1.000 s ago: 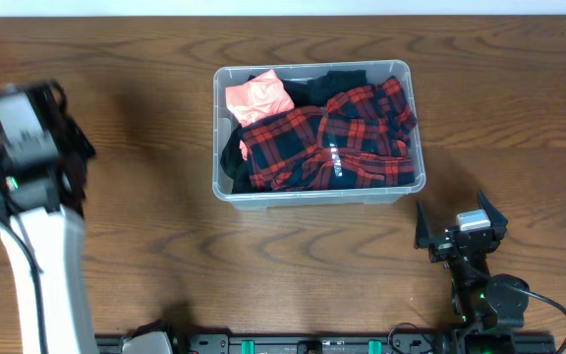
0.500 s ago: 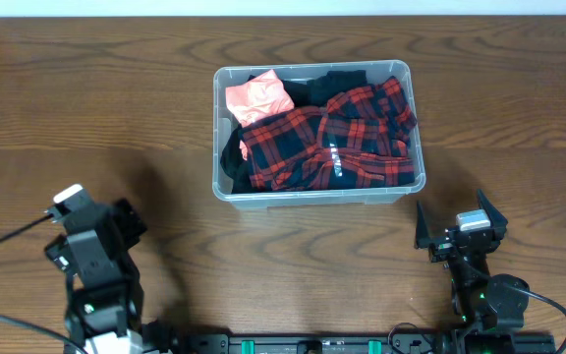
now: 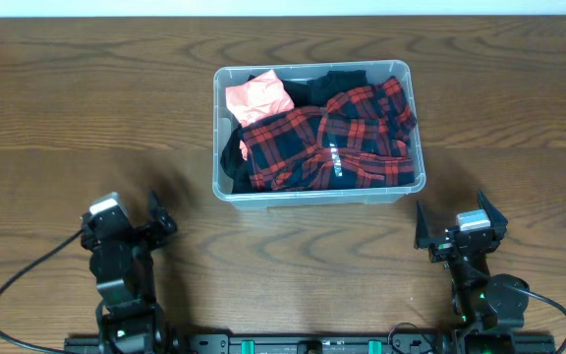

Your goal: Pack container

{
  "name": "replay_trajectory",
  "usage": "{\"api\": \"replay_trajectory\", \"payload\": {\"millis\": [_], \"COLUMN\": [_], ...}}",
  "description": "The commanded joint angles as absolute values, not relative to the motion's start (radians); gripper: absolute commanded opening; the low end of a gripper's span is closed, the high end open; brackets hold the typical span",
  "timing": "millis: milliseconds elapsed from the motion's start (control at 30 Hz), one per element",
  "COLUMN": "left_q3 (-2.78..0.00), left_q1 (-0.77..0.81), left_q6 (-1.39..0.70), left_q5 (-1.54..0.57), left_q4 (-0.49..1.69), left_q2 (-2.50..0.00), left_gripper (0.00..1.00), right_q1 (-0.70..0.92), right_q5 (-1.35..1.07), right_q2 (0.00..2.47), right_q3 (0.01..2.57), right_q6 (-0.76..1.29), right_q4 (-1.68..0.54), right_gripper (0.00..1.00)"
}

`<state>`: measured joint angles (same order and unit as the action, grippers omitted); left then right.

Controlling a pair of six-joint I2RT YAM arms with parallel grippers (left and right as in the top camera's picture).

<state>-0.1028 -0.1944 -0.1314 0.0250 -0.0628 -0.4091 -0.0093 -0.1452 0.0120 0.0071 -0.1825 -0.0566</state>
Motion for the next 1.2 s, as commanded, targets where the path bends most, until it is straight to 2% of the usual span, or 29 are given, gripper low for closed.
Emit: {"api": "replay_trajectory", "payload": {"millis": [0, 233, 533, 1167], "left_q3": [-0.068, -0.004, -0.004, -0.004], "left_q1": [-0.188, -0.165, -0.121, -0.062], "left_q6": [-0.135, -0.135, -0.131, -0.124], "left_q5": [-0.02, -0.019, -0.019, -0.018], "left_q4": [-0.069, -0.07, 0.076, 0.071], "left_q2": [-0.371, -0.296, -0.229, -0.002], "left_gripper": [0.98, 0.98, 0.98, 0.98], "right_q1": [-0.022, -0.022, -0.022, -0.022], "right_q5": [-0.147, -0.147, -0.147, -0.146], "right_q2": [0.006, 0.006, 0.006, 0.006], "right_q3": [0.006, 0.006, 0.006, 0.006], "right_q6": [-0.192, -0.192, -0.192, -0.192], "right_q4": [-0.061, -0.061, -0.061, -0.061], "right_gripper": [0.99, 0.99, 0.99, 0.99]}}
